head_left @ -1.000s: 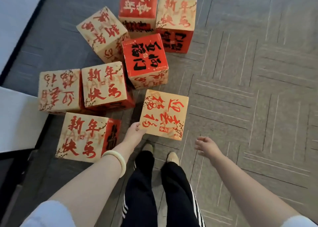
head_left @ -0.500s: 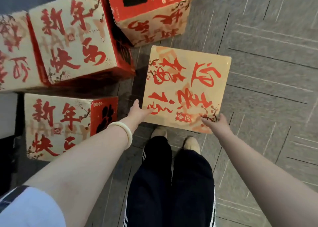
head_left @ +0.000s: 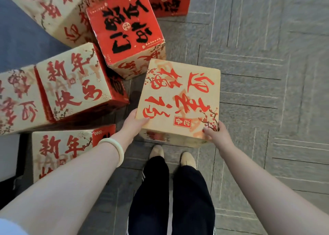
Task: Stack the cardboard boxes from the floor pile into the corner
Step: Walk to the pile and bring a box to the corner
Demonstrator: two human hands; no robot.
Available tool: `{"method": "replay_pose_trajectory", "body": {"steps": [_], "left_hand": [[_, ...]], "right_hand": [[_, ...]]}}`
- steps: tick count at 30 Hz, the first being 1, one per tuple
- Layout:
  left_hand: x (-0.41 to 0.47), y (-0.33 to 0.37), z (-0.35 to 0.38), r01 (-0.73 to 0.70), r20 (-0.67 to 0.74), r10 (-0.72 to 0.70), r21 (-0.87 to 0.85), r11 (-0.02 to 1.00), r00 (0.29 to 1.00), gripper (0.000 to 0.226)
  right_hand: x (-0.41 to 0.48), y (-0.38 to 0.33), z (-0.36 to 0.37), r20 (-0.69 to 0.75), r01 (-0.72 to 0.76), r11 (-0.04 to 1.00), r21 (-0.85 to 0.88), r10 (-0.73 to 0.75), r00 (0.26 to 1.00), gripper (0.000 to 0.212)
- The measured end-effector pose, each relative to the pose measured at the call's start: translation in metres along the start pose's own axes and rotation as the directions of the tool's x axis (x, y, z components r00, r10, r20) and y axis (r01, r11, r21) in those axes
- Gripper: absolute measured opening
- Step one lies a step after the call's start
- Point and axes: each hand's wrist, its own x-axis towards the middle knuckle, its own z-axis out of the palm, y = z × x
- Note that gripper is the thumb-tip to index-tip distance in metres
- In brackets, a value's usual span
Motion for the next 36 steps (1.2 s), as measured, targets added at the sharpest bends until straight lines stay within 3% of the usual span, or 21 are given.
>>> {"method": "replay_pose_trajectory", "body": {"steps": [13, 16, 19, 24, 29, 32, 36], "left_hand": [[-0.206, 0.212, 0.022, -0.331, 0.113, 0.334, -0.047, 0.943, 0.936, 0.055], [-0.252, 0.255, 0.033, -0.378, 0.15, 0.38, -0.046, 0.925, 0.913, 0.059], [-0.289, 0.288, 0.046, -0.411, 0.256, 0.409, -0.046, 0.91, 0.876, 0.066], [-0.347, 0.335, 0.069, -0.543, 0.407, 0.495, 0.002, 0.84, 0.767, 0.064], [-0.398, 0.366, 0.095, -0.639, 0.526, 0.516, 0.07, 0.766, 0.676, 0.053], [-0.436, 0.379, 0.127, -0.713, 0.621, 0.52, 0.091, 0.695, 0.586, 0.058], [-0.503, 0.372, 0.177, -0.774, 0.743, 0.484, 0.071, 0.629, 0.461, 0.056]], "right_hand": [[-0.184, -0.108, -0.186, -0.117, 0.256, 0.911, 0.324, -0.23, 0.966, 0.04], [-0.232, -0.123, -0.227, -0.202, 0.327, 0.872, 0.365, -0.268, 0.942, 0.048], [-0.275, -0.131, -0.258, -0.317, 0.392, 0.821, 0.415, -0.274, 0.908, 0.035], [-0.329, -0.12, -0.298, -0.442, 0.44, 0.736, 0.514, -0.212, 0.871, 0.045], [-0.398, -0.099, -0.324, -0.559, 0.505, 0.643, 0.575, -0.141, 0.817, 0.023], [-0.441, -0.073, -0.347, -0.637, 0.551, 0.593, 0.588, -0.081, 0.767, 0.038], [-0.499, -0.022, -0.38, -0.714, 0.613, 0.518, 0.597, -0.005, 0.7, 0.043]]}}
